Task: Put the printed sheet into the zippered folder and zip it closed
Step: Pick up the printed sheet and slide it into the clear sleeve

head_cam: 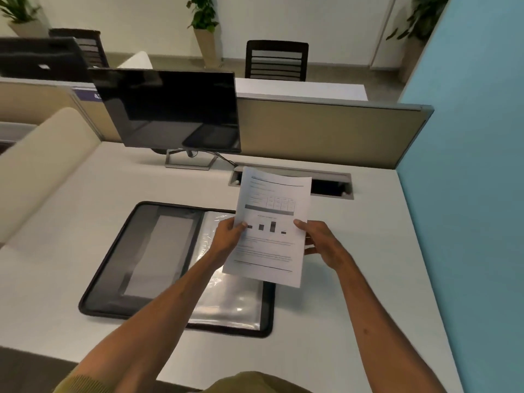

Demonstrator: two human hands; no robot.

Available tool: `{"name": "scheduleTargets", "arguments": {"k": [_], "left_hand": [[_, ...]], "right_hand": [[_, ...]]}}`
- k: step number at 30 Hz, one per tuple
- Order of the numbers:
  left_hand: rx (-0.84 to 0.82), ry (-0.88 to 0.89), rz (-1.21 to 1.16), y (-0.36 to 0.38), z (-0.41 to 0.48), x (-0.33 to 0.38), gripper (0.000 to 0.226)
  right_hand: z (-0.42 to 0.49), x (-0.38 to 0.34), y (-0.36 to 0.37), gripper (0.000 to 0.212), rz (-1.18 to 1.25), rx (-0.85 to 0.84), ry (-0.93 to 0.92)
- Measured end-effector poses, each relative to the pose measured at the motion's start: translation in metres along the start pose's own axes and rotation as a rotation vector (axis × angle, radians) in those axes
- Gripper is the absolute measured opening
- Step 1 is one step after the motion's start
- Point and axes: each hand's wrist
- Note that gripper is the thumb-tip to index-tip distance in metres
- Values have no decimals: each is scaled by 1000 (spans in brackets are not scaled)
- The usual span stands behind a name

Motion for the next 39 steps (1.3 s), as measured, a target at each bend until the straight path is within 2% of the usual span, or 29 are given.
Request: {"name": "scheduleTargets", "arguments": {"k": [7,11,13,19,21,22,24,25,26,33,36,39], "left_hand": [[-4,-68,-4,-57,0,-10,19],[7,-79,18,-87,13,-15,17],[-28,-96,16,-97,21,-17,17],[-131,-38,-136,-115,42,-8,45],[-65,-54,-110,-115,54,-11,55],[13,-58,-56,-115,63,-17,56],[201,-9,192,-117,81,-35,36],[259,14,325,-117,91,-45,24],[272,39,438,-115,98,-53,23],[203,357,950,-86,118,-74,60],[122,358,1045,-83,121,-83,64],[63,311,1116,-82,125,-95,62]], "right_hand": [[26,-15,44,26,-78,-92,1],[42,-22,72,17,-133,-94,22],[50,-25,84,19,-150,-85,22],[72,-31,91,36,-170,34,-60],[76,-36,83,37,-165,90,-83],[78,-39,78,37,-153,128,-98],[78,-43,64,35,-117,217,-116],[79,-46,58,34,-101,265,-120],[81,-47,51,33,-84,310,-127],[99,-55,40,31,28,479,-188],[109,-56,50,27,55,458,-190],[118,-51,62,32,51,433,-181]]}}
Point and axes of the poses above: each hand's wrist, its own z-axis towards the middle knuckle, its own y-axis out of the palm, x = y × z, and after that the axes turned 10 degrees about -y, right-handed
